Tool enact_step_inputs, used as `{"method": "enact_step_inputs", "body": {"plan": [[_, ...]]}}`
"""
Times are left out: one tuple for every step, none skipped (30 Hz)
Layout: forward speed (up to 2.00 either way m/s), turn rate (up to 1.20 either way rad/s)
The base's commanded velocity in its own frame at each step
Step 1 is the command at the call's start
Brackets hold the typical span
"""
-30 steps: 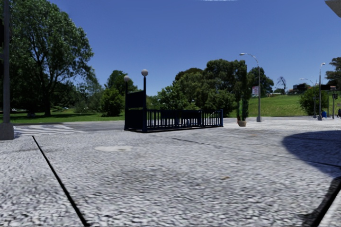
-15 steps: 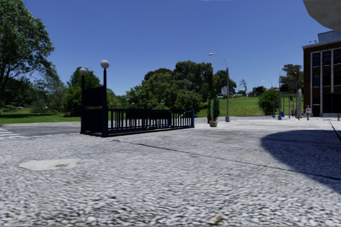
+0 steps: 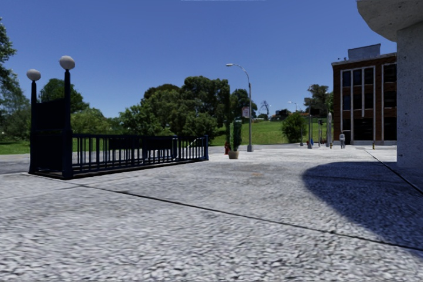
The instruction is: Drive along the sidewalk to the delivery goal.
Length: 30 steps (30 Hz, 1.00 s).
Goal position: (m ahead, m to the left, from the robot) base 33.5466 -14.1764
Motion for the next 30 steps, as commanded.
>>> {"method": "enact_step_inputs", "body": {"plan": [[1.94, -0.45], [1.94, -0.45], [1.94, -0.45], [1.94, -0.45], [1.94, -0.45], [1.94, -0.45], [1.94, -0.45], [1.94, -0.45], [1.94, -0.45], [1.94, -0.45], [1.94, -0.45], [1.94, -0.45], [1.94, -0.45], [1.94, -0.45], [1.94, -0.45], [1.94, -0.45], [1.94, -0.45], [1.94, -0.45], [1.94, -0.45], [1.94, -0.45], [1.94, -0.45], [1.94, -0.45], [1.94, -0.45], [1.94, -0.45], [1.94, -0.45], [1.94, -0.45], [1.94, -0.45], [1.94, -0.45], [1.94, -0.45], [1.94, -0.45]]}}
